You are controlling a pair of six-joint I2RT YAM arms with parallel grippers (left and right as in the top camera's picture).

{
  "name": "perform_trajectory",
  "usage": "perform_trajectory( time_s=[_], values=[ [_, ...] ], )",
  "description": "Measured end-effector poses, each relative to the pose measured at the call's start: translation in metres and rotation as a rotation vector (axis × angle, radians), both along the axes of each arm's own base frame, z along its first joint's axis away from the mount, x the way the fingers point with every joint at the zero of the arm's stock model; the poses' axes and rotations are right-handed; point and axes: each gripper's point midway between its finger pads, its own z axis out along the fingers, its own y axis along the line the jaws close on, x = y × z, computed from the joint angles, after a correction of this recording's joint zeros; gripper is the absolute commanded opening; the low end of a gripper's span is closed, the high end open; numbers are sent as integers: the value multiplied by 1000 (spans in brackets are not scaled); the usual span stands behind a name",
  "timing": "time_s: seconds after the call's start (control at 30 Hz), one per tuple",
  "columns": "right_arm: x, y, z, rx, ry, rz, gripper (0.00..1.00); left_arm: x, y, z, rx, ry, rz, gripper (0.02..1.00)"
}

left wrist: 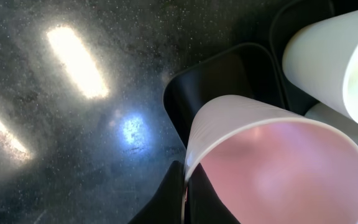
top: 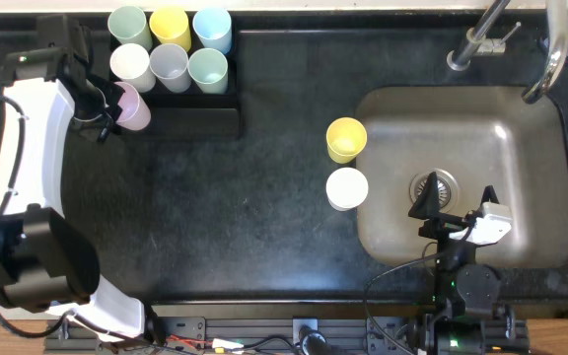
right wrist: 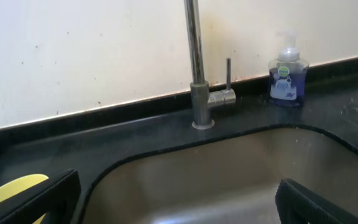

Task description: Store Cups

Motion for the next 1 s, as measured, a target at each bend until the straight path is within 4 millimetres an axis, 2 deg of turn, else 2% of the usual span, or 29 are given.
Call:
perform_trajectory(
  time_s=[0.17, 0.4, 0.8, 0.83, 0.87, 0.9, 0.93, 0.97, 1.0],
  values=[
    [0, 0, 0, 0, 0, 0, 998, 0, 3, -9, 11, 28, 3, 36],
    [0, 0, 0, 0, 0, 0, 998, 3, 4, -13, 17, 27, 4, 36],
    [0, 0, 0, 0, 0, 0, 998, 7, 6, -38, 14, 75, 4, 36],
    [0, 0, 0, 0, 0, 0, 998, 8, 6, -38, 15, 74, 5, 91],
    [0, 0, 0, 0, 0, 0, 998, 7, 6, -38, 16, 76, 5, 308],
    [0, 0, 0, 0, 0, 0, 998, 7, 6, -38, 17, 76, 4, 584],
    [0, 0, 0, 0, 0, 0, 998, 8, 6, -38, 17, 74, 5, 770],
    [0, 0, 0, 0, 0, 0, 998, 8, 6, -38, 17, 74, 5, 875],
    [0, 0, 0, 0, 0, 0, 998, 8, 6, -38, 17, 74, 5, 939]
  ],
)
